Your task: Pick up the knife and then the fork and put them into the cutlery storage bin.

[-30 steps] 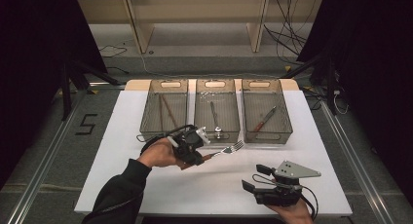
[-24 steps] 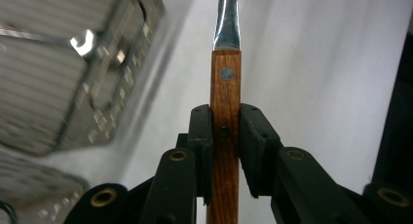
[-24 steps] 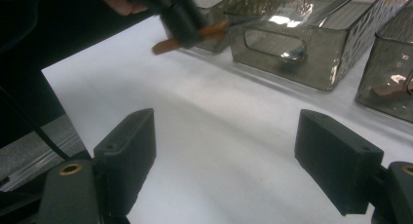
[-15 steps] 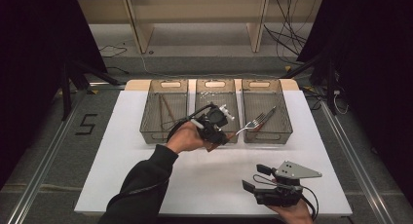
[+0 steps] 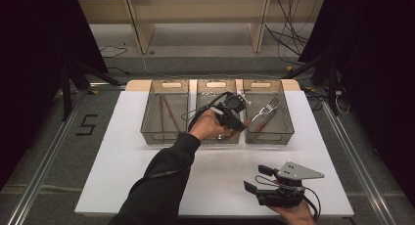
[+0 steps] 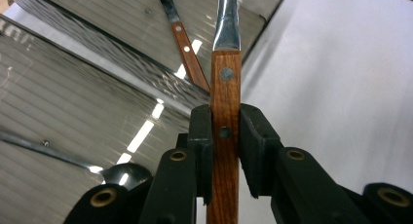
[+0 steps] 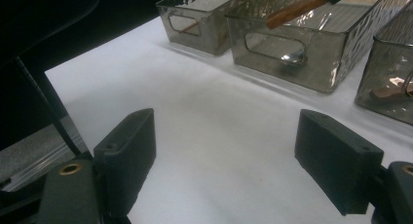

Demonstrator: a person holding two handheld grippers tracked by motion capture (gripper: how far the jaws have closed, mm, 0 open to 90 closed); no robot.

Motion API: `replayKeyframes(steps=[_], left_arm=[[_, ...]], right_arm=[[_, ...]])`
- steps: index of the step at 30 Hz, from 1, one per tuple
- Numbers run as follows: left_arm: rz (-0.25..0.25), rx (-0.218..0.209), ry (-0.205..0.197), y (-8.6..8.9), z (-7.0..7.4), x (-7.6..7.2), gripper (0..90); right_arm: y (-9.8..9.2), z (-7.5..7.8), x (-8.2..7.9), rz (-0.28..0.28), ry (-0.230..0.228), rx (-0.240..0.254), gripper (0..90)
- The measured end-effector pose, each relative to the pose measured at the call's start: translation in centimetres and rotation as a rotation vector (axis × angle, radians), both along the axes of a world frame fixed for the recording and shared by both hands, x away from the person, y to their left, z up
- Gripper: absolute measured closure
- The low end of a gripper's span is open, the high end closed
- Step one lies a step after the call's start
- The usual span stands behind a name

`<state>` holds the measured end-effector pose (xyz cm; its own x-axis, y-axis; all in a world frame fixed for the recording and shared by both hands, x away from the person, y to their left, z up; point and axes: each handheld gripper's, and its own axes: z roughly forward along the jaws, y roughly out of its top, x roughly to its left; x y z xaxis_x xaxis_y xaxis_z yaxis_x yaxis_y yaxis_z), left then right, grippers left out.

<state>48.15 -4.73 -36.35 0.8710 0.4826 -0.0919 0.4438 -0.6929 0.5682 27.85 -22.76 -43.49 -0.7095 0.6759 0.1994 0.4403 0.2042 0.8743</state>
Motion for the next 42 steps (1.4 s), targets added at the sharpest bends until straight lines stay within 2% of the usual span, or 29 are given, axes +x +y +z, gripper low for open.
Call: replayKeyframes(steps=[10,23,33,42], left_arm=[[0.039,-0.039,0.019,-1.4,-0.1,1.7,75.9],[0.104,-0.076,0.023,-2.1,-0.1,3.5,75.9],[0.116,-0.078,0.031,-3.2,-0.6,4.3,75.9],[0.114,-0.093,0.029,-4.5,-0.2,4.4,75.9]], right_arm=[[-0.1,0.0,0.0,-0.001,0.000,0.000,23.6],[0.2,0.1,0.0,0.009,-0.003,0.000,23.6],[0.2,0.1,0.0,0.010,-0.002,0.001,23.6],[0.1,0.1,-0.1,0.011,-0.004,0.003,23.6]])
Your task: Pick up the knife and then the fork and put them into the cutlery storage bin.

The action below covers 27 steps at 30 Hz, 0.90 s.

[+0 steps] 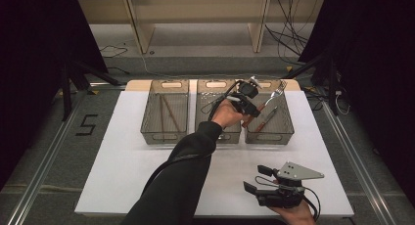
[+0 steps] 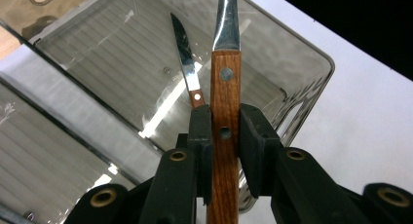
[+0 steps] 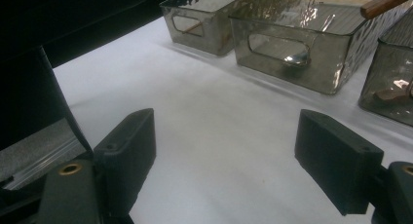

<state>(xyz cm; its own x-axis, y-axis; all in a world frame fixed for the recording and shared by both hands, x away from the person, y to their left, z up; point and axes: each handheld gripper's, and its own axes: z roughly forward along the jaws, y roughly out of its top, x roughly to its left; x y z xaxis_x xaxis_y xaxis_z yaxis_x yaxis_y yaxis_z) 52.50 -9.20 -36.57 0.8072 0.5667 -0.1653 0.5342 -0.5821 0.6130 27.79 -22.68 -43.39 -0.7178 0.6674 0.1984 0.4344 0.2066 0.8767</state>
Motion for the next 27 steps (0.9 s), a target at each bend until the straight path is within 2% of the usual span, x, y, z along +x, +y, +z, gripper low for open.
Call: replayKeyframes(steps=[11,23,27], left_arm=[[-0.012,-0.001,-0.004,-1.4,-0.3,0.0,75.9],[0.004,-0.028,-0.016,-1.8,-0.6,0.0,75.9],[0.005,-0.022,-0.009,-2.1,-1.0,0.0,75.9]], right_arm=[[0.0,0.1,-0.1,0.003,-0.003,0.004,23.6],[0.0,0.1,-0.1,0.005,-0.002,0.004,23.6],[0.0,0.2,-0.2,0.004,-0.004,0.005,23.6]])
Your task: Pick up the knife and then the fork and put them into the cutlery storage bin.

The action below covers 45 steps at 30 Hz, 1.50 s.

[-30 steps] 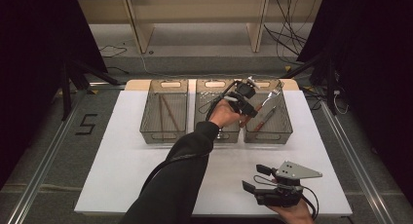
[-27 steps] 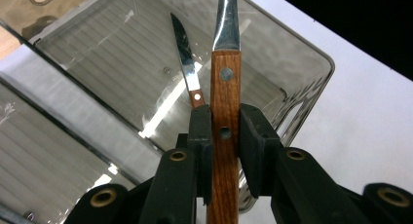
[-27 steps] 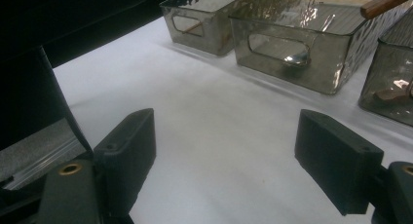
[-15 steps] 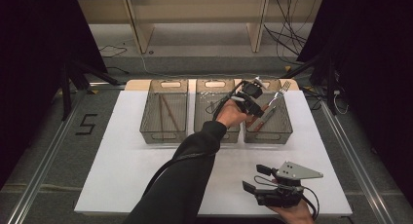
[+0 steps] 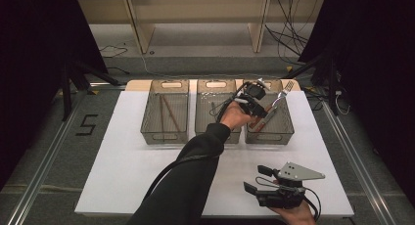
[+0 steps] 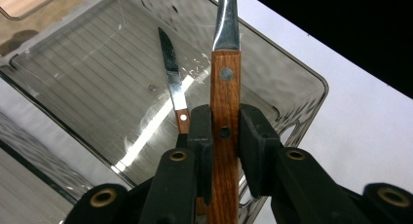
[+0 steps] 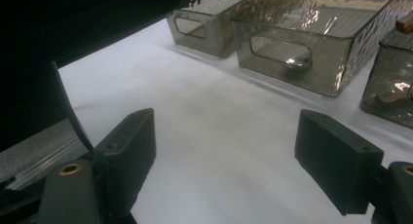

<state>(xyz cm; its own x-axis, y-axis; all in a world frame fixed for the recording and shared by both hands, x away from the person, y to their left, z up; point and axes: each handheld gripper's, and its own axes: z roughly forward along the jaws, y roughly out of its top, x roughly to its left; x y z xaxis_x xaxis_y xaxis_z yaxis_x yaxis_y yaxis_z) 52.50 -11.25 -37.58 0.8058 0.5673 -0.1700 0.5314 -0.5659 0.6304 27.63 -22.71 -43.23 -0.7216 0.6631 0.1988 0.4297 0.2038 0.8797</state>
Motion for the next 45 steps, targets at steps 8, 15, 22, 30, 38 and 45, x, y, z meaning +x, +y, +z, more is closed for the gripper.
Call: replayKeyframes(steps=[8,15,22,30,38,45], left_arm=[[0.014,0.003,-0.001,-0.1,-0.5,0.1,75.8],[0.024,0.003,0.005,-0.2,-1.2,0.1,75.7],[0.032,0.000,0.010,-0.1,-1.6,0.1,75.5],[0.048,-0.034,0.008,0.4,-1.0,0.0,57.2],[0.050,-0.092,-0.019,2.4,1.6,-0.8,40.3],[0.029,-0.119,-0.057,5.5,3.1,-2.6,35.4]], right_arm=[[-0.1,0.0,0.0,0.000,-0.002,0.000,23.6],[0.0,0.0,0.0,0.001,0.000,-0.001,23.6],[0.0,0.0,0.0,0.001,0.000,-0.001,23.7],[-0.1,0.0,0.0,0.001,0.002,-0.001,23.6],[0.0,-0.1,0.0,0.000,0.002,-0.003,23.6],[0.0,-0.1,0.0,-0.005,0.003,-0.005,23.6]])
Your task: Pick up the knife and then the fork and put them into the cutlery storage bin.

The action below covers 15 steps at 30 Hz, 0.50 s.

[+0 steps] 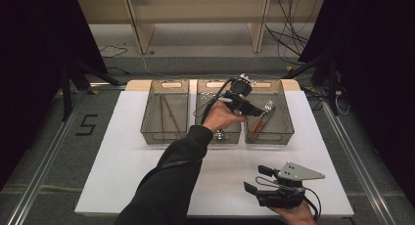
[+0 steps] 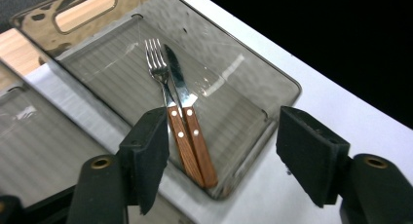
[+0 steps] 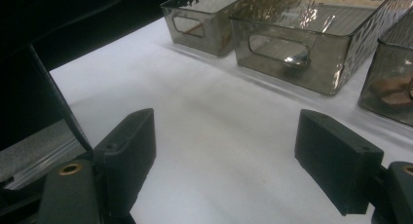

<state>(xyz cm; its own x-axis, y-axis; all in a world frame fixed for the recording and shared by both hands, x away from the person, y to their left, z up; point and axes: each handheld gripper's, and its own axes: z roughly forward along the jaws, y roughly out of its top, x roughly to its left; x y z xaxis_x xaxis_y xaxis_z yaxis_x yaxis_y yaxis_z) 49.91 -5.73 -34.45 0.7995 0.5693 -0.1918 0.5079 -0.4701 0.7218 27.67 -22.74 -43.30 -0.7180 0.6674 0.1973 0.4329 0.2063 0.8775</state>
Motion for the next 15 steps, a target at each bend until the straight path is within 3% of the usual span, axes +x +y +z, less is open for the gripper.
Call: replayKeyframes(steps=[7,15], left_arm=[[0.015,-0.037,-0.033,4.8,0.4,-2.0,31.0],[0.043,-0.065,-0.056,9.1,-0.8,-4.6,28.0]], right_arm=[[0.0,0.0,0.1,-0.009,-0.003,-0.001,23.6],[0.1,0.0,0.1,-0.012,-0.002,-0.003,23.6]])
